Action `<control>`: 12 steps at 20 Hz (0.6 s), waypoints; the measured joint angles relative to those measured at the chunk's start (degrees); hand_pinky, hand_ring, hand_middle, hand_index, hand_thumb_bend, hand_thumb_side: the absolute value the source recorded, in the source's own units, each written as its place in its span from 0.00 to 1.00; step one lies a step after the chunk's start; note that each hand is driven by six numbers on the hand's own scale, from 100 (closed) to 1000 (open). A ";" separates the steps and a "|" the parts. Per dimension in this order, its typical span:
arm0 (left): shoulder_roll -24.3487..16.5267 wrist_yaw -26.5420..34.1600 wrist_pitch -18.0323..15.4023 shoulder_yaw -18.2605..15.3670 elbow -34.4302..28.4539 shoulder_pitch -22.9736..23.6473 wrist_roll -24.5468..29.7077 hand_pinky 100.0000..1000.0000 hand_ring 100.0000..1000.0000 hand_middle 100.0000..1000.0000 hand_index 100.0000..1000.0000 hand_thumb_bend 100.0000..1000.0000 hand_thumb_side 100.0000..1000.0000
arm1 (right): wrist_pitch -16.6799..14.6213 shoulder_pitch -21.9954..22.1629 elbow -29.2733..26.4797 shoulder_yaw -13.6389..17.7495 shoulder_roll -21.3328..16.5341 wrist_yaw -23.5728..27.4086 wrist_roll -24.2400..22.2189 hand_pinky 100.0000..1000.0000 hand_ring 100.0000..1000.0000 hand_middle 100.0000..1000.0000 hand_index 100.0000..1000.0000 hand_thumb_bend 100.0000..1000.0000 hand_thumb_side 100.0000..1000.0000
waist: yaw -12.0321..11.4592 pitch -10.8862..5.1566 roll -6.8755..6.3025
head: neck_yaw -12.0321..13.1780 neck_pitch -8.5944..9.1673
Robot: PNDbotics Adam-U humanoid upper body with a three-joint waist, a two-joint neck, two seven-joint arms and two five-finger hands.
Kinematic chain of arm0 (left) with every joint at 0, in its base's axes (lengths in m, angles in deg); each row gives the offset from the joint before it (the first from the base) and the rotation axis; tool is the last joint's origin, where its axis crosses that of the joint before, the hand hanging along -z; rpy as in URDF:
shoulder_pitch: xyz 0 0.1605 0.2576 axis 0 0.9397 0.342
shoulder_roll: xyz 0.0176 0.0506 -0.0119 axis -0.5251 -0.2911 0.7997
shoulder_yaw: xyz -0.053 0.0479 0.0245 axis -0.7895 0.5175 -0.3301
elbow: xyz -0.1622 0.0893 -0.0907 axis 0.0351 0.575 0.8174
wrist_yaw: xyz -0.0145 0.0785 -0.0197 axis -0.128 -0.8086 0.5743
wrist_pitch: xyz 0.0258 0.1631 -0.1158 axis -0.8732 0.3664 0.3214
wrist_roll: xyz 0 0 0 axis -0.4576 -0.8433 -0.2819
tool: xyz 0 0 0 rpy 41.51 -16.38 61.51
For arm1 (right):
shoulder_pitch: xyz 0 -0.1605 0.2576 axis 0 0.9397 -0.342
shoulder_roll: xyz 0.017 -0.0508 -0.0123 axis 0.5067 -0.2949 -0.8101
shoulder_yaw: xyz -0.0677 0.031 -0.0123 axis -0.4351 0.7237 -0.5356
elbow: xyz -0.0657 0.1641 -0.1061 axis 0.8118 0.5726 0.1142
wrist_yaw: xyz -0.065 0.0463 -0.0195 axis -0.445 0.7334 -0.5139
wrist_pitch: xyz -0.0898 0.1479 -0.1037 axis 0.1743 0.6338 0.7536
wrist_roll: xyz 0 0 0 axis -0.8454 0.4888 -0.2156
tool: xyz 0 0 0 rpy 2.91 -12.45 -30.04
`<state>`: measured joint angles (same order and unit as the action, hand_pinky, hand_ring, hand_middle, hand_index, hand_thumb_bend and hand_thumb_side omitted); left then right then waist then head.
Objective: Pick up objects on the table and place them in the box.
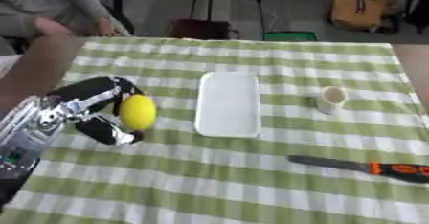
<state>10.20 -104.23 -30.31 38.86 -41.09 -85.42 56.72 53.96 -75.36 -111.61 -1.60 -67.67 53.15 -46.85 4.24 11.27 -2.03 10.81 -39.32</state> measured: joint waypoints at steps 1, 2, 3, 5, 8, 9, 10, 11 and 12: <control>0.22 -0.45 -0.11 0.55 0.14 -2.11 0.24 0.05 0.40 0.64 0.70 0.21 0.26 | -0.01 0.00 0.00 0.00 0.00 0.01 -0.03 0.58 0.59 0.69 0.81 0.39 0.71 | 0.18 -0.12 -0.08 | 0.00 0.00; 0.71 -0.94 -0.25 1.21 0.67 -3.79 0.41 0.05 0.40 0.64 0.70 0.21 0.26 | -0.03 0.00 0.00 -0.01 0.00 0.03 -0.06 0.58 0.59 0.69 0.81 0.39 0.71 | 0.30 -0.25 -0.15 | 0.00 0.00; 1.34 -1.49 -0.44 1.95 1.54 -5.21 0.58 0.05 0.40 0.64 0.70 0.21 0.26 | -0.05 0.00 0.00 -0.02 0.01 0.04 -0.10 0.58 0.59 0.69 0.81 0.39 0.71 | 0.38 -0.28 -0.15 | 0.01 0.00; 3.14 -2.28 -1.14 3.69 4.28 -7.47 0.77 0.05 0.41 0.64 0.70 0.28 0.32 | -0.06 -0.01 0.00 -0.05 0.01 0.09 -0.16 0.58 0.59 0.69 0.81 0.39 0.71 | 0.70 -0.29 -0.01 | 0.10 0.00; 7.05 -4.67 -2.13 6.25 11.09 -11.60 0.07 0.06 0.42 0.65 0.70 0.29 0.31 | -0.05 0.04 0.01 -0.05 0.02 0.16 -0.21 0.58 0.59 0.69 0.81 0.39 0.71 | 1.30 -0.29 0.08 | 0.27 -0.01; 8.04 -5.73 -2.59 6.83 13.13 -12.39 -0.38 0.06 0.42 0.65 0.70 0.29 0.31 | -0.06 0.04 0.01 -0.05 0.02 0.18 -0.22 0.58 0.59 0.69 0.81 0.39 0.71 | 1.32 -0.29 0.07 | 0.29 -0.02; 8.98 -6.83 -3.08 7.32 15.09 -12.94 -0.89 0.12 0.44 0.66 0.71 0.29 0.33 | -0.07 0.04 0.01 -0.06 0.02 0.20 -0.25 0.58 0.59 0.69 0.81 0.38 0.71 | 1.38 -0.29 0.07 | 0.34 -0.02; 10.12 -8.24 -3.61 7.83 17.48 -13.67 -1.58 0.12 0.44 0.66 0.71 0.29 0.33 | -0.10 0.02 0.01 -0.08 0.03 0.21 -0.29 0.58 0.59 0.69 0.81 0.38 0.71 | 1.49 -0.29 0.08 | 0.43 -0.02; 11.43 -9.78 -4.25 8.29 20.03 -14.49 -2.55 0.17 0.46 0.66 0.71 0.29 0.32 | -0.10 0.01 0.01 -0.15 0.03 0.22 -0.32 0.58 0.59 0.69 0.81 0.38 0.71 | 1.64 -0.29 0.08 | 0.48 -0.03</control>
<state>21.64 -114.00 -34.56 47.15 -21.06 -99.91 54.17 53.87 -75.36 -111.60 -1.75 -67.64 53.37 -47.16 5.89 10.98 -1.96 11.28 -39.35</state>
